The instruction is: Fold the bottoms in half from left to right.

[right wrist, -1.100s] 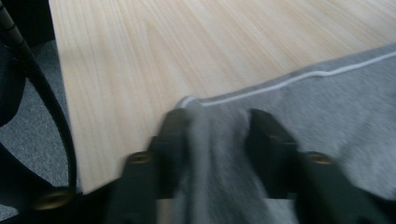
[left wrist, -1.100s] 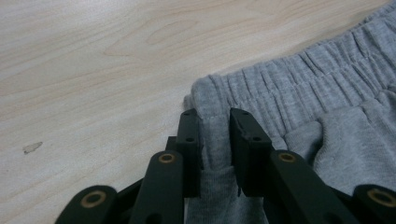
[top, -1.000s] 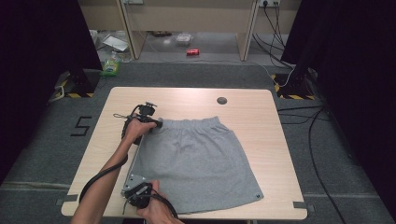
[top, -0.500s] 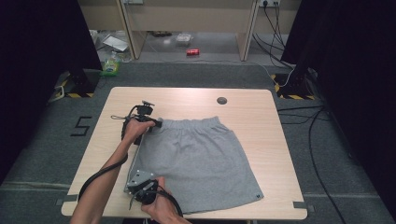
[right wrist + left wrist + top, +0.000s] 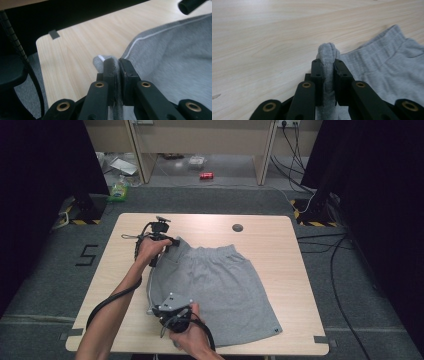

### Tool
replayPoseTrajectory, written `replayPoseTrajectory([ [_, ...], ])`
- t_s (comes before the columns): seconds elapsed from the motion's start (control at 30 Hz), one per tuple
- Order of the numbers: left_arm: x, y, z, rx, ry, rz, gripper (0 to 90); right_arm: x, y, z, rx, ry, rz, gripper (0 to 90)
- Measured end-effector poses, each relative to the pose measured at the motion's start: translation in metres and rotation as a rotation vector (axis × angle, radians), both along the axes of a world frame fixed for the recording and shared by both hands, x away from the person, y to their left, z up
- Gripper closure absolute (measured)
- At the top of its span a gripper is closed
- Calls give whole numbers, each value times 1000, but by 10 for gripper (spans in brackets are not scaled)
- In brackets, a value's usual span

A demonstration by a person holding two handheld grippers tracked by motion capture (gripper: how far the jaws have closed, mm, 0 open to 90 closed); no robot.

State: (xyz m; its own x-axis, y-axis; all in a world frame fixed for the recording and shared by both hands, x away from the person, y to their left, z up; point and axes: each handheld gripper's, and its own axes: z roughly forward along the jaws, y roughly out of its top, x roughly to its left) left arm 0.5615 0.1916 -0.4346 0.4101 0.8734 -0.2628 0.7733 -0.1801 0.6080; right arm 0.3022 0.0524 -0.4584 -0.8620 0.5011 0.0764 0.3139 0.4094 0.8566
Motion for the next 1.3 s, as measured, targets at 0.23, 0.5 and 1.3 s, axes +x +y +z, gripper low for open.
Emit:
replayPoseTrajectory([
  [0.23, -2, -31, 27, 27, -22, -43, 795, -1, -54, 19, 53, -33, -87, 848],
  [0.5, 1, -70, 39, 45, -19, -75, 795, -7, -121, 17, 92, -29, -225, 848],
  [1.3, 4, -189, 42, 10, -32, -171, 793, -39, -238, 4, 145, -24, -450, 848],
])
